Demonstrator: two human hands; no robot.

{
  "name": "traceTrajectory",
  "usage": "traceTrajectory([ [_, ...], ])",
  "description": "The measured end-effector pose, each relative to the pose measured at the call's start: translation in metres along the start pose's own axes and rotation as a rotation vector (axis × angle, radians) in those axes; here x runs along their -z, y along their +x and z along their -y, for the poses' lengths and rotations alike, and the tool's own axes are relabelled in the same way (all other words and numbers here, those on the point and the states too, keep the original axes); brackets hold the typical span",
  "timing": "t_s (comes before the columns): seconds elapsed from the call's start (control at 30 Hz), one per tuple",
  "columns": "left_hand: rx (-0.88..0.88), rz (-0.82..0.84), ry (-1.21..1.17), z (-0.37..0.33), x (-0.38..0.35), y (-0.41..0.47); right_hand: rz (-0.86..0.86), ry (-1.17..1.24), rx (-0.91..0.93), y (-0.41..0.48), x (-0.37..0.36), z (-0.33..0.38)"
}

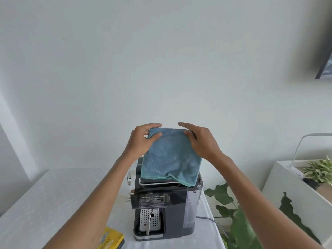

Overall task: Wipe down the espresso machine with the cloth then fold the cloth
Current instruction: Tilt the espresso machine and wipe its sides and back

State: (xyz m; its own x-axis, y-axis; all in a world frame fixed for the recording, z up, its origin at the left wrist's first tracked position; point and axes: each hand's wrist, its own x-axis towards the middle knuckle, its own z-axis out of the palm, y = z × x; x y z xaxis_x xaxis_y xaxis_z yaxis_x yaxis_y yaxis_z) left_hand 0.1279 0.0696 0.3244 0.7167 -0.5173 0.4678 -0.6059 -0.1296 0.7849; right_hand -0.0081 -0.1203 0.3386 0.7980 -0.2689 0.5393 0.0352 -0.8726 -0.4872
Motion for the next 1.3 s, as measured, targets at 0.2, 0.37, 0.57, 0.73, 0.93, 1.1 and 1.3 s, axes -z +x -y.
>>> traceTrajectory([
  [0.2, 0.027, 0.015, -0.083, -0.022, -0.023, -0.041, 0.113, -0.007, 0.035, -0.026, 0.043, -0.012],
  [0.37, 0.116, 0.123, -0.138, -0.025, -0.06, -0.06, 0.214, 0.003, -0.07, -0.043, 0.054, -0.047],
  [0.57, 0.143, 0.096, 0.069, -0.003, -0.104, -0.044, 0.132, 0.021, -0.291, -0.051, -0.003, -0.1],
  [0.73, 0.106, 0.111, 0.23, 0.024, -0.12, -0.031, -0.116, -0.136, -0.364, -0.068, -0.062, -0.105],
  [0.93, 0.073, 0.14, 0.327, 0.044, -0.126, -0.021, 0.148, 0.1, -0.515, -0.098, -0.101, -0.077],
  [1.1, -0.017, 0.216, 0.348, 0.056, -0.125, -0.015, 0.203, 0.189, -0.536, -0.087, -0.1, -0.091],
  [1.3, 0.085, 0.447, 0.475, 0.066, -0.14, -0.017, 0.238, 0.312, -0.559, -0.075, -0.095, -0.123],
])
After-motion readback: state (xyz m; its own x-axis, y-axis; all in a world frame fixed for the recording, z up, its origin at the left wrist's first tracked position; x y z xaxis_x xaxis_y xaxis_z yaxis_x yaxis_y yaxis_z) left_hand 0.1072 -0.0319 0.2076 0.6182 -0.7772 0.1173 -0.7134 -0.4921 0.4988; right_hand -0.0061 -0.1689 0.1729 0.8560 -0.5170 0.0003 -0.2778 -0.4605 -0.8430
